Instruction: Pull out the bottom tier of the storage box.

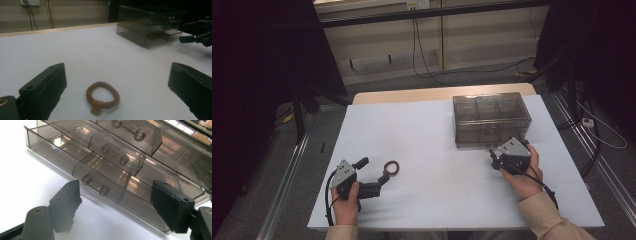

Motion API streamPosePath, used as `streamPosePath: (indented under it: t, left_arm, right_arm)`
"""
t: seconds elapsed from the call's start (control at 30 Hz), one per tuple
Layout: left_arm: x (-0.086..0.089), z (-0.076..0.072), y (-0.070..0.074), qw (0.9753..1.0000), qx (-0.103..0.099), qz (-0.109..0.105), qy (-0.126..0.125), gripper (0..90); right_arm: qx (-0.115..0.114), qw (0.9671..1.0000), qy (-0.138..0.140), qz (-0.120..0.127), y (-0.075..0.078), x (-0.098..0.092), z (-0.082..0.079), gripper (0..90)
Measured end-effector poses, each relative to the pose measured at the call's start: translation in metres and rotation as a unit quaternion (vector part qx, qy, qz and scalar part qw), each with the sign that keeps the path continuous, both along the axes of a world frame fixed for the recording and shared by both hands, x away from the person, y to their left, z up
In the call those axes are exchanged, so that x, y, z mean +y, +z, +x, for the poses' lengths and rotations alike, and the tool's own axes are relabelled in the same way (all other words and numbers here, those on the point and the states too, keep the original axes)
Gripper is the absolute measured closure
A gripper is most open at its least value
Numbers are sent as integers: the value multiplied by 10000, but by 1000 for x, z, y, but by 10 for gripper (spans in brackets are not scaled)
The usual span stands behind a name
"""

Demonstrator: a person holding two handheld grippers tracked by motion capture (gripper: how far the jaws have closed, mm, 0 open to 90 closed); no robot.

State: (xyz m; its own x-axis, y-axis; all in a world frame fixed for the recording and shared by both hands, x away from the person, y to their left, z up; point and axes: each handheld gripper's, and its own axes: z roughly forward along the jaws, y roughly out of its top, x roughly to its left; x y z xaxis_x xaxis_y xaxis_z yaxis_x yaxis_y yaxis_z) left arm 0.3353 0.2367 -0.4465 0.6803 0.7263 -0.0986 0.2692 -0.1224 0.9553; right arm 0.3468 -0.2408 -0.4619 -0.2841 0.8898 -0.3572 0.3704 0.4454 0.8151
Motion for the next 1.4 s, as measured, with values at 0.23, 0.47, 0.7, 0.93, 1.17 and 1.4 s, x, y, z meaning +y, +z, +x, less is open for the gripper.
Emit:
streamPosePath:
  t: [0.23,0.47,0.7,0.93,1.17,1.4]
  left_arm:
    - [-1,0,0,10000,-2,0,2,20]
    - [-1,0,0,10000,7,3,4,19]
    - [-1,1,-1,10000,14,29,-18,20]
    - [-2,0,-1,10000,21,47,-11,20]
    - [-2,0,-1,10000,33,56,-25,19]
    - [-2,1,-2,9999,37,93,-31,20]
  right_arm:
    - [78,9992,-52,392,1,-4,3,225]
    - [126,9985,-27,539,2,-6,6,216]
    - [170,9977,59,654,5,-7,13,201]
    - [361,9961,200,773,5,-2,23,188]
    - [564,9932,244,992,-2,-1,31,188]
    - [704,9919,236,1034,-5,-1,36,188]
